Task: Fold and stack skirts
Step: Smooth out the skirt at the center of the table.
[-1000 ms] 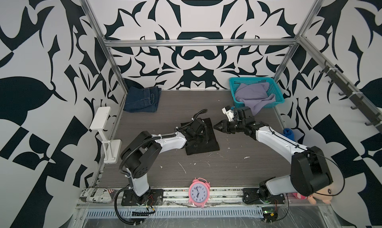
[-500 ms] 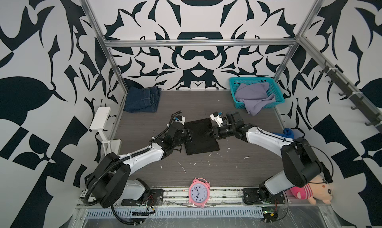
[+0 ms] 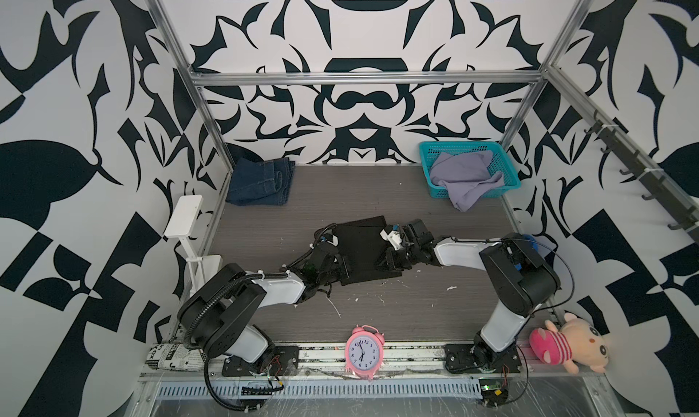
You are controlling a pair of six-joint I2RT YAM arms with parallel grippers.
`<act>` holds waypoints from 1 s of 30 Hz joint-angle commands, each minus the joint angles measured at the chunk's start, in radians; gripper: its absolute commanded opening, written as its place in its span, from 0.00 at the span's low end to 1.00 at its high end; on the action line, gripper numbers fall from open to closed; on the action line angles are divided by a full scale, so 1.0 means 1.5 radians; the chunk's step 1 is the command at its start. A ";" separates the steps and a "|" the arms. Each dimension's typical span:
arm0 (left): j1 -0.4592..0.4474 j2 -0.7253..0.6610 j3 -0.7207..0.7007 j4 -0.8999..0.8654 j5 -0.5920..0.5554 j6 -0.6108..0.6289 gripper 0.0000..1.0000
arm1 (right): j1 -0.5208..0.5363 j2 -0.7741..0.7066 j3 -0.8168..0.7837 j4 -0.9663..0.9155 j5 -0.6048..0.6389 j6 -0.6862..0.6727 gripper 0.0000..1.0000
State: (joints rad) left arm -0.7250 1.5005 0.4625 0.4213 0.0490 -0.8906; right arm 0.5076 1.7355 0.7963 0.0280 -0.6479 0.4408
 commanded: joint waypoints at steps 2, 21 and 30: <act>-0.002 -0.015 -0.023 -0.022 -0.013 -0.004 0.00 | -0.002 -0.013 -0.010 -0.028 0.065 -0.023 0.21; -0.001 -0.109 0.088 -0.140 0.032 0.057 0.00 | 0.008 -0.128 0.083 -0.119 0.038 -0.014 0.21; -0.037 -0.017 -0.018 0.006 0.054 -0.015 0.00 | 0.009 -0.050 0.031 -0.044 0.057 0.011 0.20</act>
State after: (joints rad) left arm -0.7712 1.4792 0.4808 0.3470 0.1226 -0.8665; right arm 0.5194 1.6485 0.8619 -0.0860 -0.5713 0.4431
